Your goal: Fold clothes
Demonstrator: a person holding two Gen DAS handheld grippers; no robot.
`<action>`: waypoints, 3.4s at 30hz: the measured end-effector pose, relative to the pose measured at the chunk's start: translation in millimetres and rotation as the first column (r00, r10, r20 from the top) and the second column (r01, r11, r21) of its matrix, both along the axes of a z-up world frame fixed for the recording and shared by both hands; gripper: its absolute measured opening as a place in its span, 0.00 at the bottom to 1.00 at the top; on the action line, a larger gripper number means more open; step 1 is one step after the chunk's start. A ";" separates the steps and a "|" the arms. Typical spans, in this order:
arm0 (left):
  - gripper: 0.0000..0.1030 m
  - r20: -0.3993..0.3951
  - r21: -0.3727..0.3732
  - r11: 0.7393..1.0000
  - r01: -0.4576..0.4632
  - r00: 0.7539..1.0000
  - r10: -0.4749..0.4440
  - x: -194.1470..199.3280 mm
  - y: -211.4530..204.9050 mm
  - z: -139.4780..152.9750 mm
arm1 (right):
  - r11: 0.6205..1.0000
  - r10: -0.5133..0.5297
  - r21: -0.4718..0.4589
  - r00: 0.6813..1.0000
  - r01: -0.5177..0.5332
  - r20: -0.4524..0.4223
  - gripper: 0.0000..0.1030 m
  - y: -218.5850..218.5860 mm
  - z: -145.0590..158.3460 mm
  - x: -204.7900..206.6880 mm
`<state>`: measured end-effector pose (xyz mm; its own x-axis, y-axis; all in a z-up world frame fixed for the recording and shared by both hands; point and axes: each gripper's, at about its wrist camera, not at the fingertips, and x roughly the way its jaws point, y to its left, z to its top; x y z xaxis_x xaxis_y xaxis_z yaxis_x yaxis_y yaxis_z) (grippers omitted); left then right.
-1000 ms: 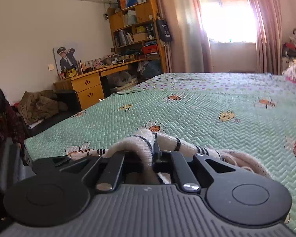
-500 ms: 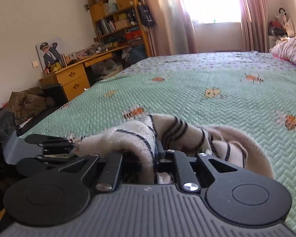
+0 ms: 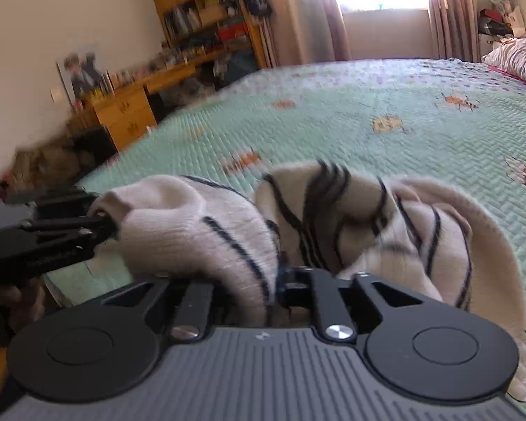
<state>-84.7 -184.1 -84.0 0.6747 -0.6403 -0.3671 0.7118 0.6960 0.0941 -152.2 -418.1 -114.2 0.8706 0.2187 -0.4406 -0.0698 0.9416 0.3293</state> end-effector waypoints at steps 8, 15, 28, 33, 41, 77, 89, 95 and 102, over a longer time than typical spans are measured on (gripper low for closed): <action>0.45 0.134 -0.190 0.979 -0.074 0.986 0.101 -4.2 7.5 76.8 | 0.994 -0.024 0.106 0.940 -0.013 0.340 0.17 -15.0 96.5 -28.7; 0.73 -0.157 0.092 0.952 -0.291 0.940 0.303 11.6 19.0 -39.3 | 0.989 0.139 0.069 0.986 -0.133 -0.091 0.76 28.9 -12.6 -11.7; 0.85 -0.690 -0.164 0.973 -0.163 0.724 0.005 -10.0 67.1 -111.3 | 0.984 -0.107 0.115 0.961 0.140 -0.256 0.84 -45.8 -49.0 -39.6; 0.85 -0.787 -0.169 0.959 -0.227 0.617 0.007 13.2 34.5 -137.3 | 0.971 -0.149 0.133 0.942 0.196 -0.301 0.77 -60.2 -65.7 -48.9; 0.16 -0.769 -0.247 0.905 -0.346 0.638 0.034 52.0 25.5 -118.8 | 0.994 -0.030 0.100 0.980 0.050 -0.198 0.13 -17.5 -61.8 -43.8; 0.12 -0.546 -0.450 0.825 -0.343 0.836 0.050 55.4 95.7 -12.1 | 0.905 0.110 -0.404 0.991 -0.131 -0.077 0.17 56.4 -62.2 89.8; 0.12 -0.135 -0.551 0.832 0.068 0.976 -0.169 120.8 -77.7 244.6 | 0.916 -0.265 -0.154 0.846 0.371 0.463 0.07 -104.9 190.7 51.7; 0.13 -0.075 -0.614 0.783 0.101 0.980 -0.186 99.4 -83.0 286.2 | 0.915 -0.198 -0.198 0.817 0.353 0.541 0.07 -116.4 250.3 -2.5; 0.16 -0.513 -0.320 0.900 -0.295 0.853 0.097 163.0 -33.5 78.3 | 0.976 0.010 -0.214 0.974 0.039 0.225 0.57 -35.6 81.5 21.3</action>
<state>78.3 -217.6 -5.6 0.6059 -0.6671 -0.4334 0.4427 0.7354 -0.5131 -130.8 -453.7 -32.7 0.9545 0.1265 -0.2701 -0.1040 0.9899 0.0962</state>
